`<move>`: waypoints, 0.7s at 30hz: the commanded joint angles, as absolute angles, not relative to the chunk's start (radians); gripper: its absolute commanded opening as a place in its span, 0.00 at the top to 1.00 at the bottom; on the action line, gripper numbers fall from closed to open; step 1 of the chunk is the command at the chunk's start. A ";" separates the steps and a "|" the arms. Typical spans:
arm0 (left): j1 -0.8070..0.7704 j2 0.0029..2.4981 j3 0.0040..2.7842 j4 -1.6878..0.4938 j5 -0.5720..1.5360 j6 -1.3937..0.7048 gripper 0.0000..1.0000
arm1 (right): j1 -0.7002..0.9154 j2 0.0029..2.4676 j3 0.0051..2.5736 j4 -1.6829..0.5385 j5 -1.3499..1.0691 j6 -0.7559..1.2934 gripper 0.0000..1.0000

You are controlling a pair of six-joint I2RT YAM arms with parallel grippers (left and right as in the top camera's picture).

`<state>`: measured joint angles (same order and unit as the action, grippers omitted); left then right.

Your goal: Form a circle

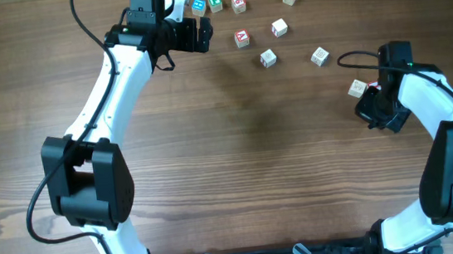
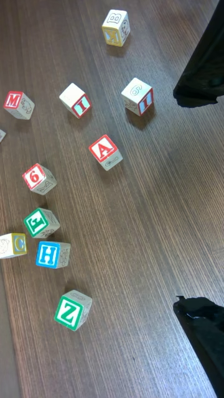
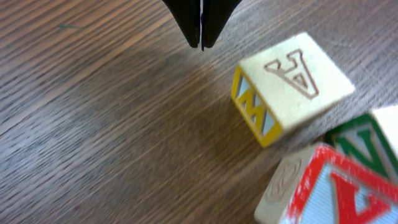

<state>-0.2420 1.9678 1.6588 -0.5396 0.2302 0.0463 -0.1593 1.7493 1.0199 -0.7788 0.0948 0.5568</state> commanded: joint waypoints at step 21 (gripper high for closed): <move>-0.247 1.977 1.654 -0.540 0.235 0.044 0.00 | -0.168 1.750 1.022 -0.710 0.107 0.605 0.96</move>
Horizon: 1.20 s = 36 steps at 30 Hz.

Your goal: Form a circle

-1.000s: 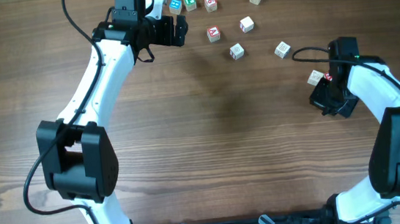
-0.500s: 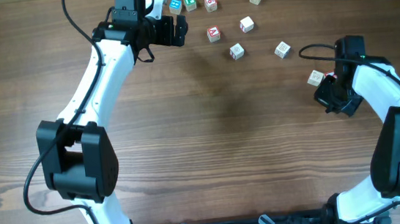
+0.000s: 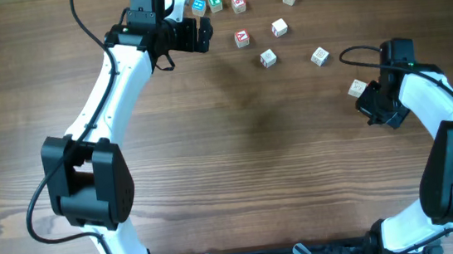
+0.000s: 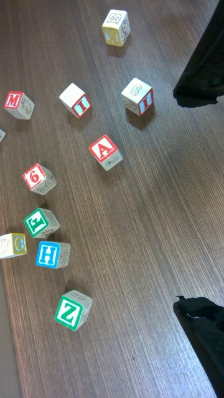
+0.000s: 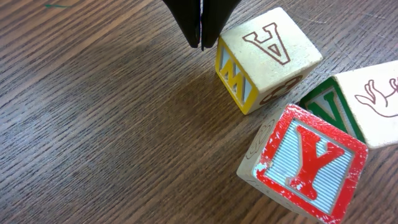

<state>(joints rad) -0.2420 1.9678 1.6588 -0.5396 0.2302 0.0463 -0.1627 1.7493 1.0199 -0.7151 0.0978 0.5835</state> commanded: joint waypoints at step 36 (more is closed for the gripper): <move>-0.247 1.977 1.654 -0.540 0.235 0.044 0.00 | -0.168 1.750 1.083 -0.635 -0.219 0.384 0.96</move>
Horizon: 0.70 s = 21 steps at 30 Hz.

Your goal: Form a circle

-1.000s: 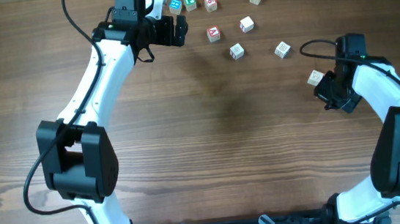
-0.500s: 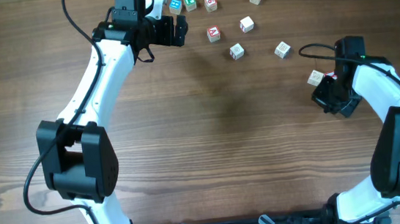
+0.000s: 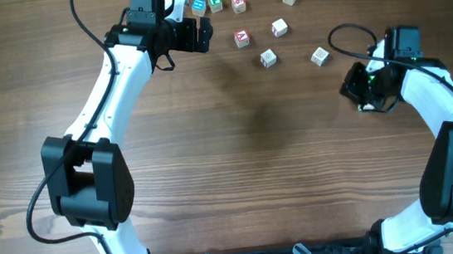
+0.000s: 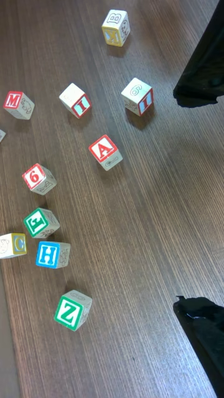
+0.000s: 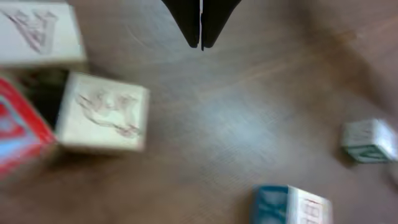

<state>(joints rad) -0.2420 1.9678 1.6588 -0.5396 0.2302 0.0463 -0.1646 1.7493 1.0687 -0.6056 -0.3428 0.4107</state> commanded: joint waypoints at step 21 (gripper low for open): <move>-0.247 1.977 1.654 -0.540 0.235 0.044 0.00 | -0.168 1.750 1.156 -0.604 -0.038 0.302 0.96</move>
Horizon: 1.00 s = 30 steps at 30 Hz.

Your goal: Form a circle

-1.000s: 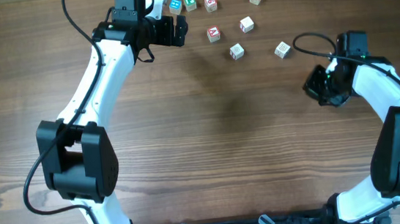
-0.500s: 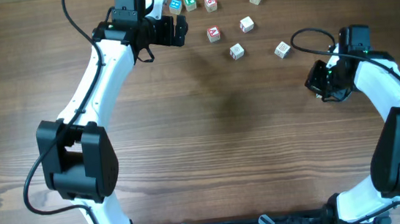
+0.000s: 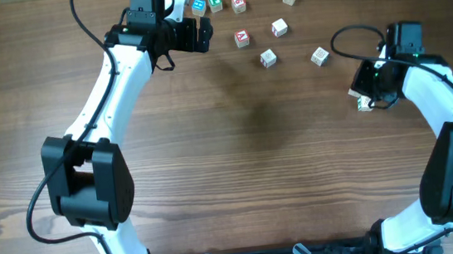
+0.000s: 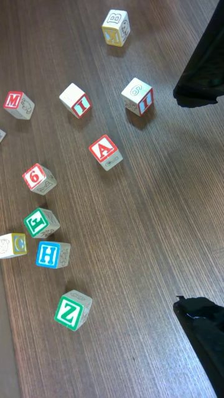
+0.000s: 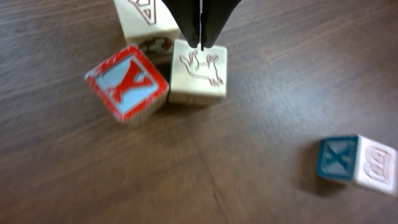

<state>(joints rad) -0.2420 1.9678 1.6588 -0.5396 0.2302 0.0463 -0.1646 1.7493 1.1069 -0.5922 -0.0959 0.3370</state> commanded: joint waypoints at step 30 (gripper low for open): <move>-0.247 1.977 1.654 -0.540 0.235 0.044 0.00 | -0.173 1.749 1.153 -0.644 -0.042 0.112 0.96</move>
<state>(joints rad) -0.2420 1.9678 1.6588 -0.5396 0.2302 0.0463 -0.1658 1.7493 1.1397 -0.6426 -0.0338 0.1287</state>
